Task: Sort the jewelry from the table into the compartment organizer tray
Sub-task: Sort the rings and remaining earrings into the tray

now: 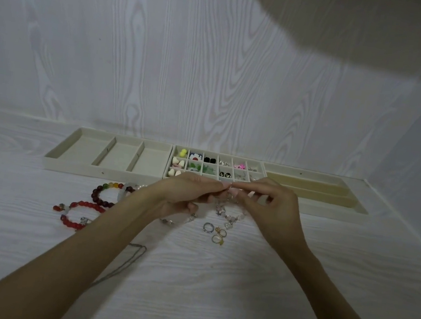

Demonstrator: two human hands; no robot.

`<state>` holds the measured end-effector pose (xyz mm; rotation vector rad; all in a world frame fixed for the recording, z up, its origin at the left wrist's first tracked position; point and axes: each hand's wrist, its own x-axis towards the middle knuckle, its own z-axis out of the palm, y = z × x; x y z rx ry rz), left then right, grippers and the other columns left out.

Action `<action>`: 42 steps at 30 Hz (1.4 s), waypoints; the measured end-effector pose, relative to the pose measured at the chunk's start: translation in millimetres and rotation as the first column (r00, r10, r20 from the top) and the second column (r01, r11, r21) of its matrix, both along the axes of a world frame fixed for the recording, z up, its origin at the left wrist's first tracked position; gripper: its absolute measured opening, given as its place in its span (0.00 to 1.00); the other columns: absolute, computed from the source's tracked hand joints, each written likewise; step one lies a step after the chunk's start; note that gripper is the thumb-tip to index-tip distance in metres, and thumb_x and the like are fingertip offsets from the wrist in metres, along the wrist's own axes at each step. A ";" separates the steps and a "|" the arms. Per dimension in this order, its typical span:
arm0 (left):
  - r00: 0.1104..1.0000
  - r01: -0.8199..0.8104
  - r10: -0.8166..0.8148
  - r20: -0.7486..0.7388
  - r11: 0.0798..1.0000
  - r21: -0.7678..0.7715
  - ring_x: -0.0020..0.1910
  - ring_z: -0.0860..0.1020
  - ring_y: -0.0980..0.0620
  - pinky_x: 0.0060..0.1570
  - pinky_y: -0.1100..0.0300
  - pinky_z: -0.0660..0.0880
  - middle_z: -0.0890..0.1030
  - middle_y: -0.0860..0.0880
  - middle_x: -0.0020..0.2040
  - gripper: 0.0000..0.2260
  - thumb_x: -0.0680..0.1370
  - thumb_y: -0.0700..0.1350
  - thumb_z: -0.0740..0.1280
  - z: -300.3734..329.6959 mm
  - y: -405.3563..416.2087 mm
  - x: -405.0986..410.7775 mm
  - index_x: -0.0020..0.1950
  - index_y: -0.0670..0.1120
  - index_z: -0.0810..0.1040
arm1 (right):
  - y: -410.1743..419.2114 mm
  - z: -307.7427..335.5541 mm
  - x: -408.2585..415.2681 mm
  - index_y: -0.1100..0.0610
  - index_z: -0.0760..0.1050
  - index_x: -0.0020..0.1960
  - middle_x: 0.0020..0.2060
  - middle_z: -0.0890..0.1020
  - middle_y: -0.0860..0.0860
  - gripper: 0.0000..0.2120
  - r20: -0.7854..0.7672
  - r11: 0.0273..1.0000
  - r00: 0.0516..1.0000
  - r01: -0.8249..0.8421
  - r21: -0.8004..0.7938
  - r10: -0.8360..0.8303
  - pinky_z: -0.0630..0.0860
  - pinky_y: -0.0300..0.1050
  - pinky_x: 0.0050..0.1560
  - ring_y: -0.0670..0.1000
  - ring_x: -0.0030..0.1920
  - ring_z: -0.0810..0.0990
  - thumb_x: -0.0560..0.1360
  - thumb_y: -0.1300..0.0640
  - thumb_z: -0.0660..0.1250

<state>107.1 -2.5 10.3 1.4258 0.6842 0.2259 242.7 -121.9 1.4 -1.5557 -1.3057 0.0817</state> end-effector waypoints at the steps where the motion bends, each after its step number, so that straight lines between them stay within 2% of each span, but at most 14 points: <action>1: 1.000 -0.006 0.006 0.006 1.000 -0.002 0.32 0.70 0.62 0.23 0.70 0.59 0.81 0.56 0.41 0.12 0.76 0.51 0.67 -0.3 -0.2 2.5 0.54 0.45 0.82 | 0.6 -0.5 1.4 0.50 0.84 0.46 0.36 0.82 0.47 0.08 0.035 1.000 0.999 0.025 0.016 -0.026 0.68 0.29 0.36 0.44 0.34 0.76 0.68 0.56 0.76; 4: 0.999 -0.044 0.043 0.010 0.999 0.014 0.31 0.69 0.61 0.24 0.69 0.58 0.77 0.55 0.35 0.10 0.76 0.51 0.67 0.8 0.7 12.4 0.50 0.47 0.83 | 3.8 2.1 8.7 0.47 0.84 0.47 0.37 0.80 0.44 0.07 0.149 0.996 0.985 0.085 0.042 -0.090 0.73 0.41 0.38 0.46 0.36 0.76 0.68 0.53 0.75; 6: 0.998 -0.068 0.067 0.015 0.997 0.043 0.28 0.68 0.61 0.25 0.68 0.58 0.75 0.52 0.35 0.14 0.77 0.52 0.67 1.3 4.1 21.9 0.54 0.43 0.82 | 8.0 6.3 15.2 0.47 0.84 0.47 0.37 0.79 0.43 0.07 0.240 0.992 0.963 0.109 0.057 -0.119 0.75 0.48 0.39 0.45 0.37 0.75 0.69 0.52 0.74; 9: 0.995 -0.094 0.092 0.025 0.991 0.096 0.25 0.67 0.60 0.25 0.67 0.60 0.74 0.51 0.35 0.15 0.76 0.53 0.67 6.7 9.7 38.2 0.56 0.44 0.82 | 16.4 12.5 27.5 0.44 0.82 0.46 0.36 0.79 0.43 0.07 0.298 0.989 0.944 0.130 0.068 -0.144 0.74 0.46 0.42 0.43 0.38 0.75 0.68 0.52 0.75; 13: 0.986 -0.168 0.165 0.034 0.979 0.118 0.25 0.67 0.60 0.23 0.68 0.61 0.73 0.54 0.29 0.12 0.76 0.52 0.68 16.6 18.7 60.2 0.54 0.48 0.83 | 33.4 19.1 46.3 0.48 0.83 0.43 0.38 0.82 0.47 0.04 0.100 0.987 0.983 0.157 -0.024 -0.154 0.74 0.37 0.40 0.45 0.36 0.77 0.68 0.53 0.75; 16: 0.964 -0.257 0.251 0.088 0.965 0.055 0.29 0.69 0.59 0.21 0.69 0.63 0.75 0.53 0.32 0.11 0.75 0.51 0.70 17.6 24.5 77.8 0.54 0.49 0.83 | 47.1 20.7 58.0 0.52 0.84 0.44 0.39 0.84 0.49 0.05 -0.122 0.984 0.979 0.154 -0.088 -0.164 0.77 0.39 0.42 0.49 0.37 0.81 0.69 0.53 0.75; 19: 0.933 -0.333 0.328 0.149 0.943 0.005 0.32 0.73 0.60 0.20 0.72 0.64 0.80 0.53 0.36 0.09 0.75 0.48 0.71 14.2 26.6 88.9 0.54 0.48 0.83 | 55.2 20.8 63.0 0.56 0.84 0.47 0.38 0.84 0.44 0.07 -0.329 0.987 0.934 0.105 -0.118 -0.138 0.76 0.29 0.42 0.40 0.39 0.82 0.70 0.56 0.74; 22: 0.924 -0.348 0.344 0.167 0.938 -0.005 0.28 0.74 0.63 0.21 0.72 0.65 0.81 0.53 0.37 0.09 0.74 0.47 0.71 9.4 28.0 93.4 0.53 0.48 0.83 | 57.4 20.2 71.0 0.55 0.83 0.49 0.39 0.84 0.43 0.07 -0.419 0.985 0.903 0.021 -0.171 -0.093 0.72 0.23 0.37 0.34 0.39 0.81 0.71 0.57 0.73; 25: 0.939 -0.321 0.315 0.141 0.947 0.024 0.22 0.72 0.65 0.22 0.71 0.65 0.79 0.55 0.32 0.09 0.74 0.48 0.72 6.3 28.8 92.6 0.53 0.47 0.83 | 55.4 19.6 78.4 0.56 0.83 0.49 0.43 0.85 0.46 0.08 -0.373 0.976 0.925 -0.009 -0.219 -0.075 0.72 0.23 0.39 0.36 0.43 0.82 0.71 0.56 0.73; 28: 0.963 -0.256 0.240 0.125 0.959 0.125 0.21 0.73 0.66 0.21 0.73 0.65 0.79 0.57 0.28 0.09 0.76 0.46 0.69 5.7 30.2 89.3 0.54 0.45 0.82 | 54.4 23.9 85.1 0.56 0.83 0.48 0.41 0.85 0.45 0.07 -0.302 0.965 0.952 -0.031 -0.262 -0.052 0.72 0.23 0.39 0.36 0.42 0.82 0.71 0.57 0.73; 33: 0.998 -0.051 0.055 -0.005 0.955 0.292 0.31 0.78 0.65 0.28 0.75 0.70 0.81 0.48 0.42 0.11 0.79 0.40 0.64 9.2 34.7 84.0 0.60 0.40 0.77 | 59.1 31.7 94.3 0.54 0.85 0.46 0.40 0.86 0.49 0.06 -0.092 0.883 0.995 -0.022 -0.468 -0.024 0.73 0.27 0.38 0.41 0.41 0.82 0.70 0.54 0.74; 37: 0.986 0.102 -0.036 -0.162 0.900 0.423 0.44 0.76 0.54 0.44 0.67 0.72 0.79 0.47 0.48 0.11 0.80 0.40 0.62 7.3 37.5 81.3 0.61 0.42 0.77 | 66.5 29.6 91.1 0.54 0.85 0.45 0.41 0.86 0.50 0.05 0.034 0.807 0.998 -0.018 -0.591 0.048 0.78 0.39 0.48 0.48 0.46 0.83 0.69 0.56 0.75; 39: 0.972 0.166 -0.060 -0.228 0.860 0.483 0.41 0.76 0.56 0.42 0.68 0.71 0.79 0.48 0.45 0.13 0.80 0.39 0.60 7.3 37.8 80.6 0.63 0.42 0.76 | 70.5 29.2 87.8 0.56 0.85 0.45 0.41 0.86 0.51 0.05 0.058 0.770 0.997 0.005 -0.638 0.042 0.78 0.45 0.53 0.49 0.47 0.83 0.69 0.58 0.74; 42: 0.942 0.259 -0.089 -0.324 0.807 0.531 0.35 0.74 0.60 0.31 0.74 0.69 0.81 0.47 0.46 0.15 0.80 0.37 0.60 8.2 36.1 81.8 0.67 0.41 0.72 | 74.1 27.3 83.9 0.56 0.85 0.45 0.39 0.85 0.52 0.05 0.071 0.716 0.997 0.031 -0.697 0.026 0.78 0.45 0.51 0.49 0.45 0.81 0.69 0.58 0.74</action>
